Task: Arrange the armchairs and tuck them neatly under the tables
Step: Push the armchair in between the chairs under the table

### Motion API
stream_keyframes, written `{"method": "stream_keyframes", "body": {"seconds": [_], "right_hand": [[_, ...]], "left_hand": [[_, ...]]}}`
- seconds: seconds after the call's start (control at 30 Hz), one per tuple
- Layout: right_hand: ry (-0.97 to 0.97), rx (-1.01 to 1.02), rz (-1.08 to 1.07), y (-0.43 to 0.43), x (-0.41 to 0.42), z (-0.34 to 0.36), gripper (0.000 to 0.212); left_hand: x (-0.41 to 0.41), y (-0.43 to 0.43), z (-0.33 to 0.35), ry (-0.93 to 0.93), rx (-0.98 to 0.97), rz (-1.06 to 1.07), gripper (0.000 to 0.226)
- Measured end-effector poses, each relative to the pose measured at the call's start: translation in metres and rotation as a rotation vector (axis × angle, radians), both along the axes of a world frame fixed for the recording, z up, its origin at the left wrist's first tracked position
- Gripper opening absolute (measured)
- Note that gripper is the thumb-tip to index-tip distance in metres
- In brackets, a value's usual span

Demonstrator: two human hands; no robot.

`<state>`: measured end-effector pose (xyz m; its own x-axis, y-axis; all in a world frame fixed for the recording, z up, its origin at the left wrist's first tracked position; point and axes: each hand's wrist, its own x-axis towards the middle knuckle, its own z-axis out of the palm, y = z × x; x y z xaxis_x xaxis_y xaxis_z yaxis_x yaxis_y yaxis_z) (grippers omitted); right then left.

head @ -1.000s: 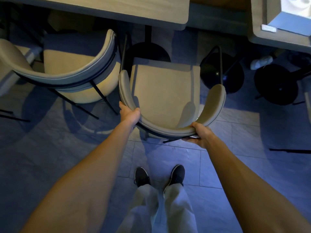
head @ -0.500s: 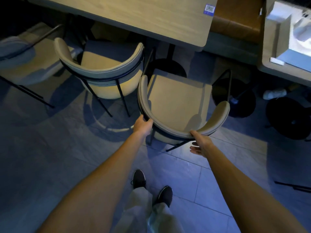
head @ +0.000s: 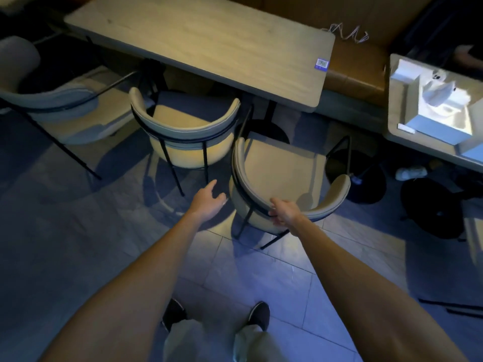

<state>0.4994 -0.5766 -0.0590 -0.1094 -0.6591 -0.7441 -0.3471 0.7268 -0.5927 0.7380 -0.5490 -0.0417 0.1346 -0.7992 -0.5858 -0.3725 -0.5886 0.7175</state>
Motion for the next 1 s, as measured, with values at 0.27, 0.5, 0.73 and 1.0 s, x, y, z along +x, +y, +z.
{"method": "stream_keyframes", "body": {"seconds": [0.27, 0.5, 0.73, 1.0], "right_hand": [[-0.023, -0.068, -0.069, -0.006, 0.122, 0.019, 0.034], [-0.075, -0.096, -0.073, -0.045, 0.222, 0.018, 0.03], [-0.133, -0.059, -0.134, -0.131, 0.27, -0.005, 0.032], [-0.123, -0.002, -0.307, -0.228, 0.293, -0.052, 0.062]], "left_hand": [[0.141, -0.032, 0.019, -0.057, -0.034, 0.053, 0.065], [0.222, -0.071, 0.02, -0.005, -0.027, 0.13, 0.055], [0.248, -0.138, -0.012, 0.2, 0.109, 0.32, 0.064], [0.278, -0.225, -0.058, 0.263, 0.169, 0.384, 0.083]]}}
